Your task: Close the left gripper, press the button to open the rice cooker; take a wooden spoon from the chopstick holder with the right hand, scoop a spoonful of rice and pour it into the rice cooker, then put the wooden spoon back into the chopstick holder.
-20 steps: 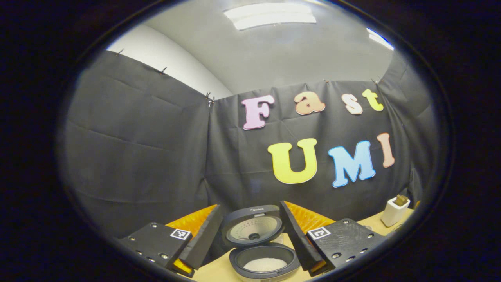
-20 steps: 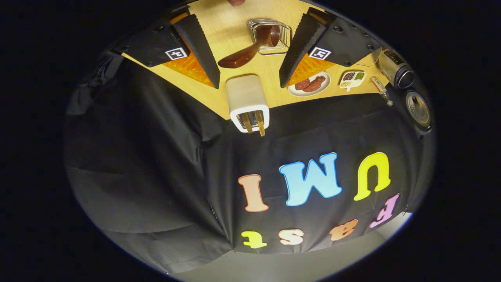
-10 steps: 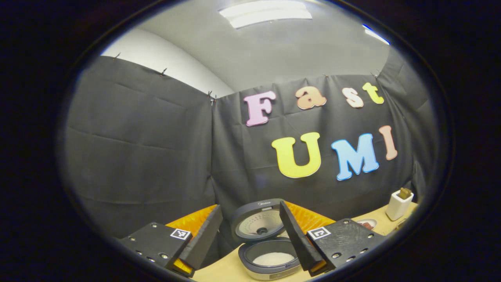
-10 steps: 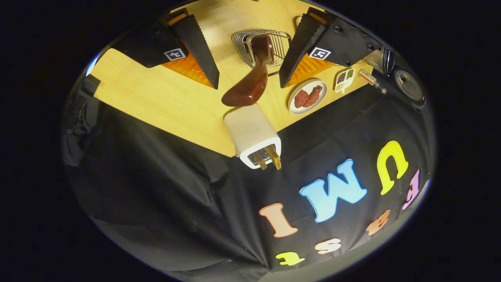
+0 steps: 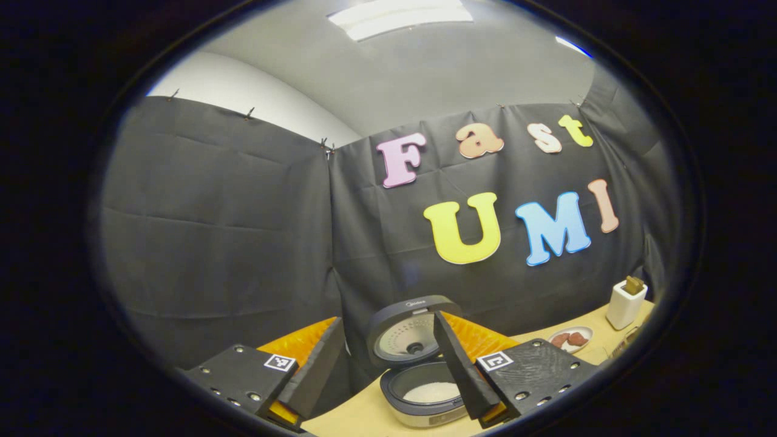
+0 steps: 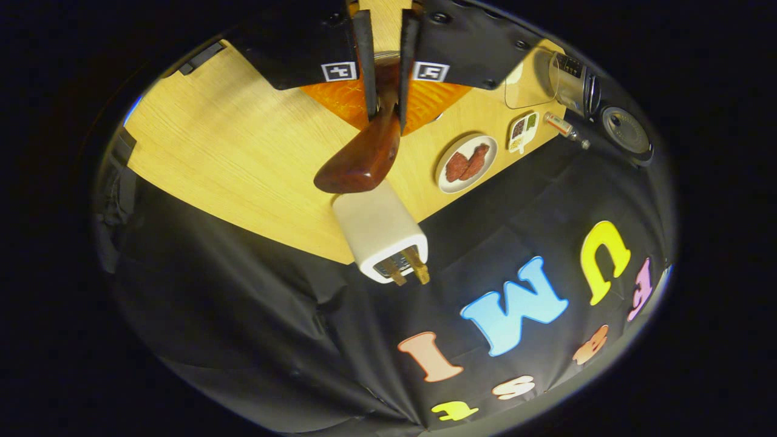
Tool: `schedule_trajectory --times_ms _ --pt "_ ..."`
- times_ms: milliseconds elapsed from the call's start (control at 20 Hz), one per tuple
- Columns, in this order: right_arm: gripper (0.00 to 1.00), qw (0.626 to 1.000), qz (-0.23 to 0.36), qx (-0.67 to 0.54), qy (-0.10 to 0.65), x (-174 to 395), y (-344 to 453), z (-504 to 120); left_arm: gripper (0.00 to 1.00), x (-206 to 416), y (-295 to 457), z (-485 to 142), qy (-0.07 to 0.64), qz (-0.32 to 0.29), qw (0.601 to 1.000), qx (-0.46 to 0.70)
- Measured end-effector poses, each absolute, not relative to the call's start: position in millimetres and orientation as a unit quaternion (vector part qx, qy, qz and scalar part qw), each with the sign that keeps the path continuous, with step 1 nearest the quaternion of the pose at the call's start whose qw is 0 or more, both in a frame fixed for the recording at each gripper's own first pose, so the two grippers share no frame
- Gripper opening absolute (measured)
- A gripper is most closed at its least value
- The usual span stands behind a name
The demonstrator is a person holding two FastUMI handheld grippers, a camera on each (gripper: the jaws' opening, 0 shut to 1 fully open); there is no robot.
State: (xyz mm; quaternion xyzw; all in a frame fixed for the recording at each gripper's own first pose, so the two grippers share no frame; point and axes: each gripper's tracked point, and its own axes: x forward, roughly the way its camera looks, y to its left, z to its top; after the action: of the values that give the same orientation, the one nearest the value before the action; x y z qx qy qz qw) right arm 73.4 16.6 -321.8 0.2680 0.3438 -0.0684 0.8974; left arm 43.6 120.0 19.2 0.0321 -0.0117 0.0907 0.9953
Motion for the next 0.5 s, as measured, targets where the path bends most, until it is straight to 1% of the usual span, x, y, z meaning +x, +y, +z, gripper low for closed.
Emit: schedule_trajectory --times_ms 50,100,150,250,500 --pt "0.2 0.897 -0.061 0.272 0.343 76 21 -322 0.91 42 122 17 -0.011 0.093 0.995 0.031" --pt "0.2 0.899 -0.067 0.264 0.343 73 18 -318 0.91 43 123 17 -0.009 0.093 0.995 0.029" --pt "0.12 0.903 -0.057 0.256 0.342 75 23 -319 0.9 42 123 14 -0.006 0.094 0.995 0.028" --pt "0.12 0.911 -0.043 0.228 0.34 71 26 -314 0.91 44 128 11 -0.004 0.098 0.995 0.025" --pt "0.12 0.926 -0.035 0.178 0.331 78 28 -288 0.91 47 132 0 0.003 0.098 0.995 0.013"
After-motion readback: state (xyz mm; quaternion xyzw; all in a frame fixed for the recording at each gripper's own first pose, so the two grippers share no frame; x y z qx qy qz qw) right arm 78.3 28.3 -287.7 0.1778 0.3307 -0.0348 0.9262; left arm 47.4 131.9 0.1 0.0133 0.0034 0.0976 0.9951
